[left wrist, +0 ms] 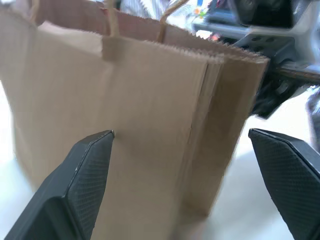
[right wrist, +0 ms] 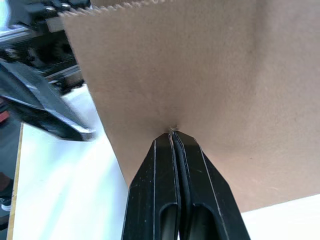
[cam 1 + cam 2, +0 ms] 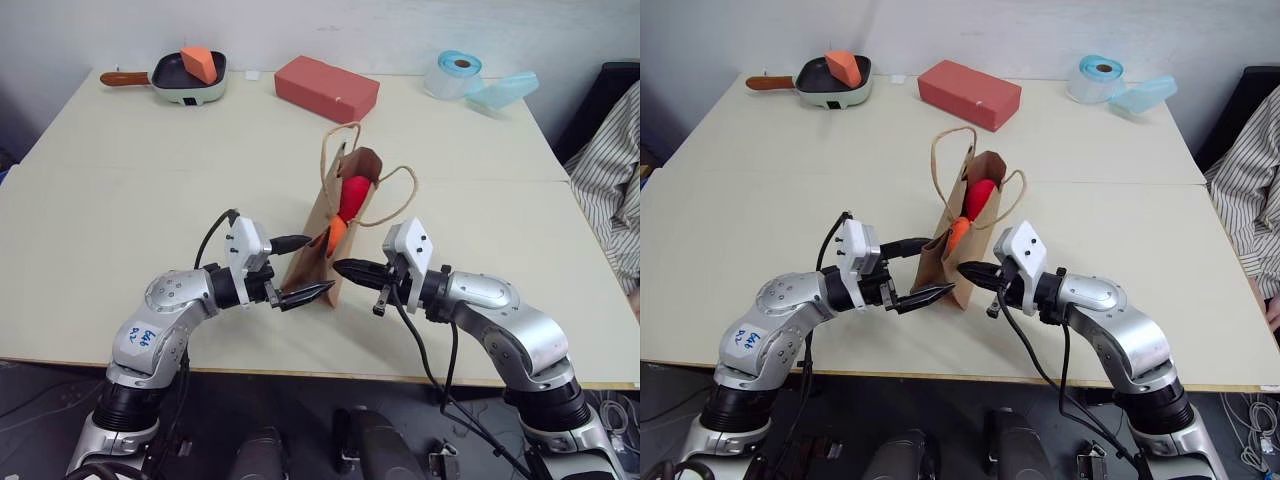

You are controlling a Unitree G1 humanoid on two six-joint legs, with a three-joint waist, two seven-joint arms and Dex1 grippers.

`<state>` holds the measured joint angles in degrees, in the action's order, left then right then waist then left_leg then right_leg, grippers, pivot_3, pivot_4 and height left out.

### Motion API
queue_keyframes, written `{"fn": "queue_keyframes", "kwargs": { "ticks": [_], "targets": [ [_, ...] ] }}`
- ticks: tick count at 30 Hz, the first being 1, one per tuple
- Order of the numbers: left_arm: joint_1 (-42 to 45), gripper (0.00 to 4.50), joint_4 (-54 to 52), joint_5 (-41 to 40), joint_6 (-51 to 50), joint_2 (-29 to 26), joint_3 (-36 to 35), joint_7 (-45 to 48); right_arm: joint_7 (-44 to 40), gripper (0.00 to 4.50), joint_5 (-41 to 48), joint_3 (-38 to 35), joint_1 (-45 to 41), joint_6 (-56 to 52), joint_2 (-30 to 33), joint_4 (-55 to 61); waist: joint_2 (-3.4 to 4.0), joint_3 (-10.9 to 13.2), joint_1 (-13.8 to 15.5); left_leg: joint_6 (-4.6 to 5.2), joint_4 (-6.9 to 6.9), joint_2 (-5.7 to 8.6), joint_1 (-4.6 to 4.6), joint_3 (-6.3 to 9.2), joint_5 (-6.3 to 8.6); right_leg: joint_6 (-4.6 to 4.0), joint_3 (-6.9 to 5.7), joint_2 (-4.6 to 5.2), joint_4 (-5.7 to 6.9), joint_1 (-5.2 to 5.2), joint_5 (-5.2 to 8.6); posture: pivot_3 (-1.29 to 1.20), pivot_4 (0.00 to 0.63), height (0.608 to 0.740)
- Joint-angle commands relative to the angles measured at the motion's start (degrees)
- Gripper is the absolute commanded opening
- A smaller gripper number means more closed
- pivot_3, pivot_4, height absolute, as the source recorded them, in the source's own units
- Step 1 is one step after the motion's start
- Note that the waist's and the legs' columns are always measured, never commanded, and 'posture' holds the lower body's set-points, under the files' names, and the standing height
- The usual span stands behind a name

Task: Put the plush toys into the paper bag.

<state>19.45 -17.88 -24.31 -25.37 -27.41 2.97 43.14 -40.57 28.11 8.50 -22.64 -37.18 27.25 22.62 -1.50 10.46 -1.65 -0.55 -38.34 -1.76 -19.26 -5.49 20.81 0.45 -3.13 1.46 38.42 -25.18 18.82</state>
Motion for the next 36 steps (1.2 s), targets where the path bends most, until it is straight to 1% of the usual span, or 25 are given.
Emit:
{"fn": "queue_keyframes", "kwargs": {
  "ticks": [1,4,6,11,14,17,20,21,24,26,29,32,34,36],
  "targets": [
    [1.8,4.50,0.9,2.6,1.9,2.4,2.3,-2.1,-1.2,0.06,0.1,0.3,-2.2,2.1,-1.3,0.0,0.00,0.0,0.0,0.00,-0.01,0.00,0.00,0.00,0.00,0.00,0.00,0.00,0.01,0.00,0.00,0.00,0.150,0.740],
    [3.1,3.88,3.0,4.0,2.7,4.5,2.9,-3.7,-1.9,0.00,-0.1,0.8,-2.7,2.4,-1.8,-0.7,0.00,0.0,0.1,0.00,-0.04,0.00,-0.01,0.01,0.00,0.00,0.00,0.00,0.02,0.00,0.00,0.00,0.150,0.740],
    [3.4,3.28,3.4,3.8,2.7,5.5,2.8,-3.8,-2.1,0.00,-0.3,1.0,-2.7,2.6,-1.9,-1.1,0.00,0.0,0.0,0.01,-0.05,0.01,-0.02,0.00,0.01,0.00,0.00,0.00,0.02,0.00,0.00,0.00,0.150,0.740],
    [3.1,1.77,3.3,3.6,2.6,5.6,1.9,-3.6,-2.3,0.00,-0.9,0.8,-2.1,3.0,-1.7,-1.2,0.00,0.0,0.0,0.01,-0.07,0.00,-0.01,-0.01,0.01,0.00,0.00,0.00,0.08,-0.01,0.00,0.00,0.150,0.740],
    [4.5,0.93,5.2,2.8,3.0,5.6,1.1,-2.7,-3.2,0.00,-0.8,-0.6,-0.3,3.3,0.1,0.3,0.00,0.0,0.1,0.01,-0.09,0.00,0.00,-0.01,0.01,0.00,0.00,0.00,0.08,0.00,0.00,0.00,0.150,0.740],
    [6.8,0.04,8.0,-0.7,2.7,4.1,-0.1,3.5,-5.3,0.00,1.3,-5.4,4.1,2.9,4.7,4.9,0.00,0.0,0.4,0.02,-0.09,0.00,-0.04,0.02,0.01,0.00,-0.02,0.00,0.07,0.00,0.00,0.00,0.150,0.740],
    [10.5,0.04,13.7,-2.8,3.3,1.6,-1.5,10.0,-7.4,0.00,5.0,-13.0,10.4,1.5,10.6,10.1,0.00,0.0,0.6,0.10,-0.13,0.02,-0.10,0.02,0.06,0.00,-0.02,0.02,0.14,0.02,0.00,0.00,0.150,0.740],
    [11.9,0.04,15.3,-3.8,2.9,0.6,-1.5,13.4,-8.7,0.00,7.6,-17.2,13.4,0.7,12.8,12.3,0.00,0.0,0.8,0.11,-0.16,0.02,-0.13,0.03,0.06,0.00,-0.03,0.02,0.12,0.02,0.00,0.00,0.150,0.740],
    [16.1,0.04,19.1,-8.0,0.8,-2.1,-0.6,25.1,-12.5,0.00,17.5,-32.3,23.0,-2.7,18.2,18.3,0.00,0.0,1.1,0.11,-0.14,0.01,-0.14,0.06,0.07,0.00,-0.08,-0.02,0.09,0.02,0.00,0.00,0.150,0.740],
    [18.9,0.04,22.1,-9.3,0.4,-3.2,0.5,32.7,-13.3,0.00,23.6,-41.6,28.3,-4.8,20.1,20.9,0.00,0.0,1.4,0.10,-0.15,0.01,-0.13,0.05,0.06,0.00,-0.08,-0.03,0.10,0.03,0.00,0.00,0.150,0.740],
    [25.6,0.04,31.8,-8.6,2.6,-1.7,1.3,40.4,-13.6,0.00,34.3,-56.6,36.5,-8.6,22.2,23.8,0.00,0.0,1.7,0.10,-0.25,0.03,0.01,0.06,0.06,0.00,-0.07,-0.03,-0.02,0.18,0.00,0.00,0.150,0.740],
    [30.8,0.00,42.2,-5.3,8.4,0.6,2.9,46.5,-14.2,0.57,43.3,-68.4,44.7,-11.3,23.1,25.0,-0.01,0.0,1.7,0.11,-0.31,0.04,0.20,0.15,0.07,0.01,-0.11,-0.06,-0.12,0.53,0.00,0.00,0.150,0.740],
    [34.0,0.00,50.7,-2.2,15.7,2.3,5.9,48.9,-13.0,1.23,47.0,-74.4,49.4,-11.7,22.9,26.0,-0.03,0.0,1.6,0.13,-0.29,0.06,0.21,0.13,0.09,0.01,-0.09,-0.06,-0.16,0.60,0.00,0.00,0.150,0.740],
    [35.9,0.00,56.9,-0.6,22.8,3.1,9.2,49.4,-11.7,1.93,48.1,-76.8,52.6,-10.9,22.4,27.4,-0.06,0.0,1.5,0.14,-0.26,0.07,0.22,0.14,0.09,0.02,-0.09,-0.06,-0.18,0.60,-0.01,0.00,0.150,0.740]
  ]
}}
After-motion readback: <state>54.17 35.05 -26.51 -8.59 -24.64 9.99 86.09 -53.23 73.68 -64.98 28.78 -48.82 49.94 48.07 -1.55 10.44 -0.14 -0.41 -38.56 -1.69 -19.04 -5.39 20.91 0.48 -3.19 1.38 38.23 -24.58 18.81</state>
